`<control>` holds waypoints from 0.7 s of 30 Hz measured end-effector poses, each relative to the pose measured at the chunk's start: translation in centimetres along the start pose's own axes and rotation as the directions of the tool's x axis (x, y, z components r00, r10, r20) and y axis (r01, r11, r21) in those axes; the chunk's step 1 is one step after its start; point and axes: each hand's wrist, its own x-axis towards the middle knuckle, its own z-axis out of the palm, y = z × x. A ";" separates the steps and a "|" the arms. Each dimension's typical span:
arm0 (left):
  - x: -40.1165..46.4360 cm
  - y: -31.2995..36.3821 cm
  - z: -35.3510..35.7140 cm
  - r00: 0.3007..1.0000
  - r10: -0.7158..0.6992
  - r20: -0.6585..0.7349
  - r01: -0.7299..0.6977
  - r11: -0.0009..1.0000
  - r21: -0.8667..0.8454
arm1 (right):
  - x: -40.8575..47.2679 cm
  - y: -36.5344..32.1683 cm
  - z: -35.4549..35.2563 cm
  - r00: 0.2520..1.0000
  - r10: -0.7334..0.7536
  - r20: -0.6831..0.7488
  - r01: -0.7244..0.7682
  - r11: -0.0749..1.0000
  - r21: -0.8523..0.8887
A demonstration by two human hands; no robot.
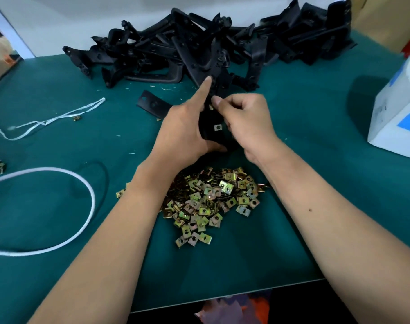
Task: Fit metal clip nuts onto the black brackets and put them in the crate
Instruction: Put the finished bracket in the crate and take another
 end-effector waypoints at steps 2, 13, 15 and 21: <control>-0.1 0.8 0.1 0.999 -0.025 -0.047 0.027 0.998 0.053 | -0.4 -0.8 -0.2 0.998 -0.064 -0.014 0.061 0.991 -0.123; 3.0 19.8 4.9 0.943 0.298 -0.148 -0.163 0.801 0.576 | -5.1 -7.0 -15.9 0.889 -0.343 -0.305 0.154 0.850 -0.504; 2.6 24.3 7.0 0.920 0.367 -0.139 -0.221 0.777 0.589 | -7.0 -7.3 -20.2 0.867 -0.351 -0.352 0.148 0.858 -0.491; -1.1 36.7 14.5 0.820 0.570 -0.041 -0.484 0.731 0.482 | -14.8 -6.2 -33.6 0.796 -0.327 -0.509 -0.023 0.824 -0.566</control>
